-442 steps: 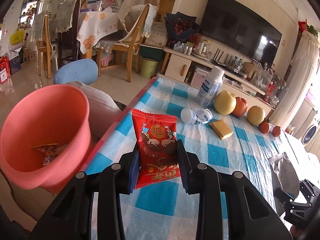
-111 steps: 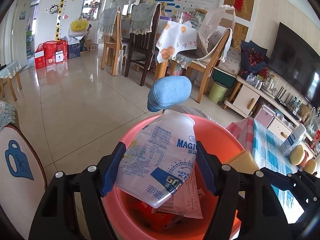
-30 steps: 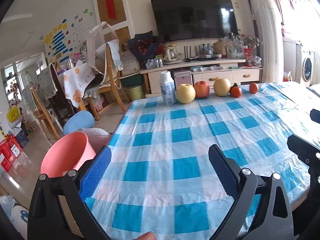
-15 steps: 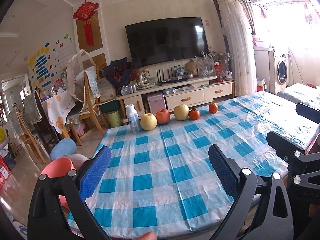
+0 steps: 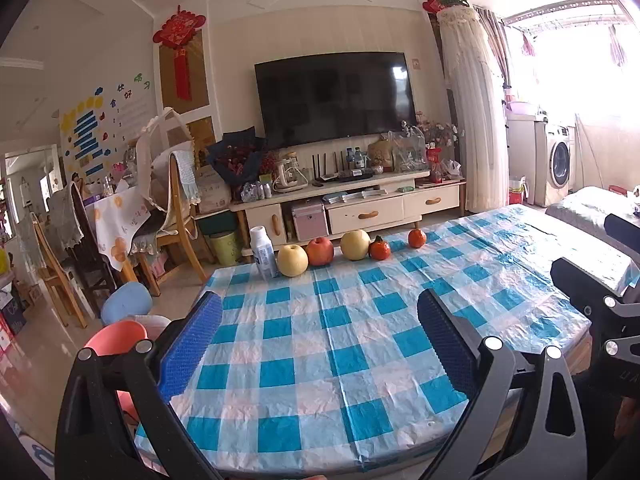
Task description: Collect trash
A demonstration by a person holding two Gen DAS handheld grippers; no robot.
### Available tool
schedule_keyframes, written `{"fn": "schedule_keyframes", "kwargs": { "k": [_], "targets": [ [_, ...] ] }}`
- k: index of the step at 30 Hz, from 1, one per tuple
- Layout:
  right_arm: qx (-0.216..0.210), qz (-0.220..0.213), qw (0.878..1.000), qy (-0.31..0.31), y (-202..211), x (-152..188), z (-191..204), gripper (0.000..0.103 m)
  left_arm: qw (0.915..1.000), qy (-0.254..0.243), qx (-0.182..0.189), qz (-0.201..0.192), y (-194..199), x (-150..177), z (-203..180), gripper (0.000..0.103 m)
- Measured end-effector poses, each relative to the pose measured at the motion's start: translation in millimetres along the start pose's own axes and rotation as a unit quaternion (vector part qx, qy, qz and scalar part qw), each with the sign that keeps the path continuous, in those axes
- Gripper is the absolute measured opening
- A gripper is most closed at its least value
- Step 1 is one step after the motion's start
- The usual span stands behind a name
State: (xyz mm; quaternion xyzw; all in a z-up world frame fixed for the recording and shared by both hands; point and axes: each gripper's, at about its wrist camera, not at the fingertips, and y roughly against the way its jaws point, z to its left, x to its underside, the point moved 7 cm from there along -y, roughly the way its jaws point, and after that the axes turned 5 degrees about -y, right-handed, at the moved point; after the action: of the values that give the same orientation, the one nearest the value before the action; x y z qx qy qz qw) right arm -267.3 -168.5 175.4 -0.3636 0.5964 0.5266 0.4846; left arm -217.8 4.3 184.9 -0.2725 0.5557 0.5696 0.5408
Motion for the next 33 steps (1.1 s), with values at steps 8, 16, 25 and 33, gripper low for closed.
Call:
{"fn": "schedule_keyframes", "kwargs": {
  "k": [8, 16, 25, 33],
  "targets": [
    [0.004, -0.005, 1.0, 0.0, 4.4, -4.4, 0.5, 0.099, 1.0, 0.004, 0.002, 0.0, 1.7, -1.0, 1.2, 0.097],
    [0.004, -0.005, 1.0, 0.0, 4.4, -3.9, 2.8, 0.099, 1.0, 0.008, 0.002, 0.003, -1.2, 1.0, 0.7, 0.097],
    [0.003, 0.001, 1.0, 0.005, -4.8, -0.1, 7.8, 0.099, 0.9997, 0.016, 0.003, 0.018, -16.3, 8.5, 1.4, 0.097],
    [0.003, 0.033, 0.999, -0.001, -25.7, 14.0, 6.0, 0.099, 0.9987, 0.033, 0.017, 0.035, -33.9, 16.3, 0.2, 0.097]
  ]
}}
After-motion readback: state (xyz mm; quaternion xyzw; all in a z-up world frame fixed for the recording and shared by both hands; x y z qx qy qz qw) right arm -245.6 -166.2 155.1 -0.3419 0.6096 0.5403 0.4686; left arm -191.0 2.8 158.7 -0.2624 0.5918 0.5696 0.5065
